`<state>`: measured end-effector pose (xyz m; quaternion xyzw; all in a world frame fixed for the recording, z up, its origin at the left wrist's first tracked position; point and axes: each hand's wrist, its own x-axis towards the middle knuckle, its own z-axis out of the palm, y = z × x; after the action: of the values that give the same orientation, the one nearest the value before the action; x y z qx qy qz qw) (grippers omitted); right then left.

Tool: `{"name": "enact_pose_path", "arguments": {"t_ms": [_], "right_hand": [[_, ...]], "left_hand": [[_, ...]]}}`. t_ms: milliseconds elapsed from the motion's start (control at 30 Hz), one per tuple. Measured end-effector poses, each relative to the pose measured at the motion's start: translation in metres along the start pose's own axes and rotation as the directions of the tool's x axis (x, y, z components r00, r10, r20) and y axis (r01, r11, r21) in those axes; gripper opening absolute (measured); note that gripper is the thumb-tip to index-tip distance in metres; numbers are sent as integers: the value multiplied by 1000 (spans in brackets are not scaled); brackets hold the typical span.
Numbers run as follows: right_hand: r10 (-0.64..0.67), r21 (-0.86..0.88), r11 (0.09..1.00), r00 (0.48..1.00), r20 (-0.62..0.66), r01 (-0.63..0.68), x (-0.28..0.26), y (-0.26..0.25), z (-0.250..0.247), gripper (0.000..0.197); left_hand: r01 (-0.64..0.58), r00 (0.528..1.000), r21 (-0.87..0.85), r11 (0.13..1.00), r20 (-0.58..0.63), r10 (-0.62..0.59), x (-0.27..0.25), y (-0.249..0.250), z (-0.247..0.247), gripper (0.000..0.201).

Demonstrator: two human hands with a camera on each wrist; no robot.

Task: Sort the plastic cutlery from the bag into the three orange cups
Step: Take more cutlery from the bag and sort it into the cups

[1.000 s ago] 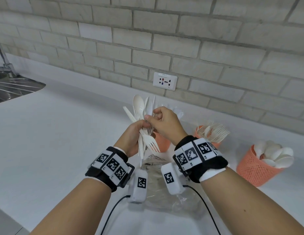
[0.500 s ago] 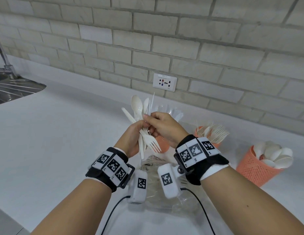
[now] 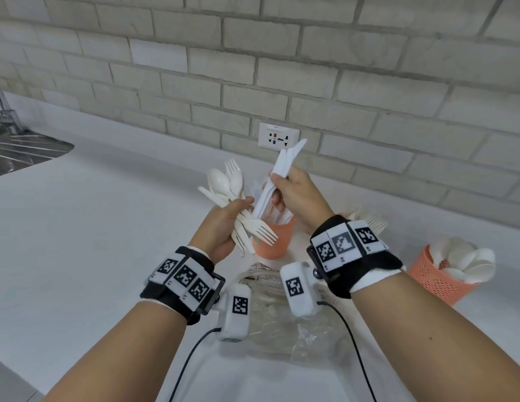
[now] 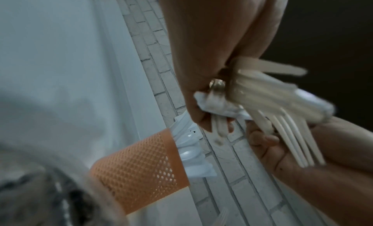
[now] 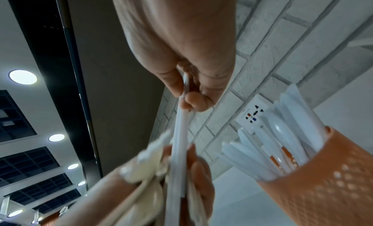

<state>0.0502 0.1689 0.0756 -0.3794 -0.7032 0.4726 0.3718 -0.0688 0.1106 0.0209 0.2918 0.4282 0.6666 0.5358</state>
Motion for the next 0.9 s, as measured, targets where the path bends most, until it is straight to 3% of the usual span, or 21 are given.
{"name": "enact_pose_path", "arguments": {"t_ms": [133, 267, 333, 367, 533, 633, 700, 767, 833, 900], "right_hand": [[-94, 9, 995, 989, -117, 96, 7, -14, -19, 12], [-334, -226, 936, 881, -336, 269, 17, -6, -31, 17], [-416, -386, 875, 860, -295, 292, 18, 9, -26, 20], [-412, -446, 853, 874, -259, 270, 19, 19, -22, 20], [-100, -587, 809, 992, -82, 33, 25, 73, -9, 15], [21, -677, 735, 1000, 6, -11, 23, 78, -3, 20], [59, -711, 703, 997, 40, -12, 22, 71, -3, 40], [-61, -675, 736, 998, -7, 41, 17, 59, -5, 56], [-271, -587, 791, 959, -85, 172, 7, 46, -6, 41], [-247, -448, 866, 969, 6, 224, -6, 32, -8, 26]], "left_hand": [[-8, 993, -130, 991, -116, -8, 5, 2, -4, 17], [-4, 992, -161, 987, -122, -16, 6, 0, -10, 18], [-2, 998, -152, 988, -63, -7, 4, -1, -8, 18], [-8, 1000, -132, 991, -29, 4, 2, -2, -5, 19], [-23, 999, -75, 997, 30, 25, -3, 2, 8, 22], [-25, 999, -61, 998, 36, 27, -4, 4, 10, 22], [-26, 999, -55, 998, 39, 28, -4, 5, 10, 24], [-28, 999, -64, 998, 33, 30, -4, 6, 9, 24], [-34, 999, -75, 997, 23, 36, -4, 6, 9, 25], [-46, 999, -60, 997, 18, 48, -2, 4, 8, 26]]}}
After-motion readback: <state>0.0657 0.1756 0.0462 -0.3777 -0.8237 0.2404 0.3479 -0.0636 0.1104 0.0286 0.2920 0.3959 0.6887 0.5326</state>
